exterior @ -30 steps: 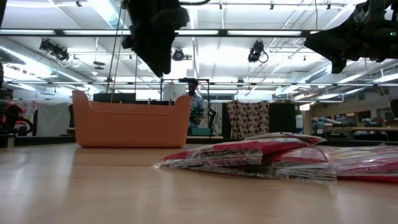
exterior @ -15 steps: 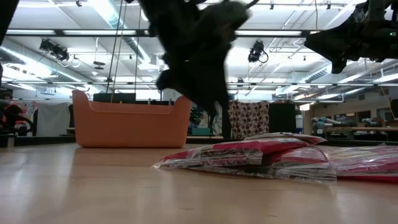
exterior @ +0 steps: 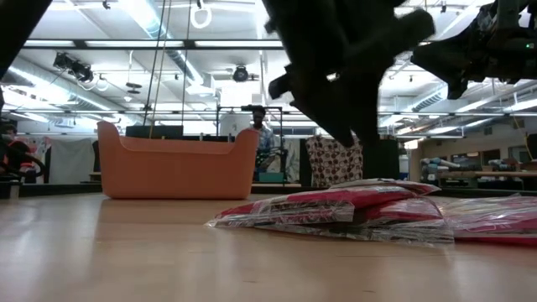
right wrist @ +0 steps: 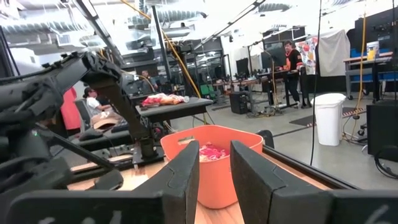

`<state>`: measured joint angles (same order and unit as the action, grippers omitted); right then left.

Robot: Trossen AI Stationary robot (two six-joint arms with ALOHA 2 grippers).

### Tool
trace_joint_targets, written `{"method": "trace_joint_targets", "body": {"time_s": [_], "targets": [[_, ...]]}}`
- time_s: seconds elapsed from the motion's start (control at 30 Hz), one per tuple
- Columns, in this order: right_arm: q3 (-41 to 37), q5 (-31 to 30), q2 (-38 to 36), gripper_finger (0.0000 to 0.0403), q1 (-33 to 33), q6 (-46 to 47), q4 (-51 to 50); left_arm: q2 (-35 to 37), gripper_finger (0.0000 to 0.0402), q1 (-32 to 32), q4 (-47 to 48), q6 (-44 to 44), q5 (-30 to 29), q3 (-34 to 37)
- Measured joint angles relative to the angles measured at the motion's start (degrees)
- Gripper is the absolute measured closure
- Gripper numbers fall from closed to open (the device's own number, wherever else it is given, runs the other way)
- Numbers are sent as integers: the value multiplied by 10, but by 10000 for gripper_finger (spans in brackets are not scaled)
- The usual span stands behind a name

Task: Sort popcorn bags into baskets
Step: Put the red popcorn bag into the orange container

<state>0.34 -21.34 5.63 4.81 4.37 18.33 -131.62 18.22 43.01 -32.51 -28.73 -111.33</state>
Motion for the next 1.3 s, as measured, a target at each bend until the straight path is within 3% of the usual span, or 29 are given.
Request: {"method": "trace_joint_targets", "body": {"time_s": [0.23,0.53,0.7,0.97,1.3], "targets": [[0,0,0,307,0,0,0,-31,194,0,-36,167,-41,0],[0,0,0,307,0,0,0,-52,194,0,-39,201,-39,0],[0,0,0,307,0,0,0,-52,241,-4,-33,197,-22,0],[0,0,0,307,0,0,0,-51,384,-24,1,137,21,-1],[0,0,0,307,0,0,0,-24,398,-19,3,112,28,0]]}}
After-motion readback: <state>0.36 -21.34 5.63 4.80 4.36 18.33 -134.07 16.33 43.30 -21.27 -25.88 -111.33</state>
